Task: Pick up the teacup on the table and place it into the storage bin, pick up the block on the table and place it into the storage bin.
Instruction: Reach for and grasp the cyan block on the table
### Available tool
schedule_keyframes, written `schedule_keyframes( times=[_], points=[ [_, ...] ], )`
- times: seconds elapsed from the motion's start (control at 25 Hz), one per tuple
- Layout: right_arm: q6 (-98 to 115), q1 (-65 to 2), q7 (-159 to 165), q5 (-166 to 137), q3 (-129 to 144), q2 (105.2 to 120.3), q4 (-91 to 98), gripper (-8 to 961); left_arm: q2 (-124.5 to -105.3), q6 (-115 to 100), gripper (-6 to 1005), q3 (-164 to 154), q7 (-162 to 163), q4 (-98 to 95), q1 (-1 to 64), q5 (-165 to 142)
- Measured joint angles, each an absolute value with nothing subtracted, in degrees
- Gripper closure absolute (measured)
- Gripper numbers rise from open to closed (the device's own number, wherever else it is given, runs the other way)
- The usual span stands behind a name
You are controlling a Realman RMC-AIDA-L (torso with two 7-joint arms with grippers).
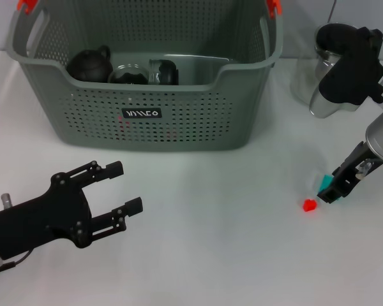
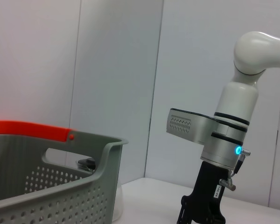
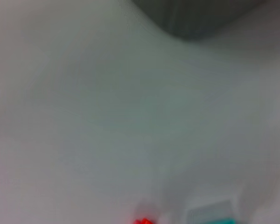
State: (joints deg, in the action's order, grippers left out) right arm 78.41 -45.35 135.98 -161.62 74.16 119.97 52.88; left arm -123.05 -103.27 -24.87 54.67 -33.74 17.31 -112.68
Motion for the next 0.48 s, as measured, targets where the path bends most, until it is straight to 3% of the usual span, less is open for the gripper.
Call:
schedule_keyframes(
  times=[0.48],
  points=[
    [78.04,-45.37,136.18,-161.74,73.50,119.63,52.65,359,-123.05,-103.27,268,-24.87,54.66,-33.75,17.31,-112.68]
  ],
)
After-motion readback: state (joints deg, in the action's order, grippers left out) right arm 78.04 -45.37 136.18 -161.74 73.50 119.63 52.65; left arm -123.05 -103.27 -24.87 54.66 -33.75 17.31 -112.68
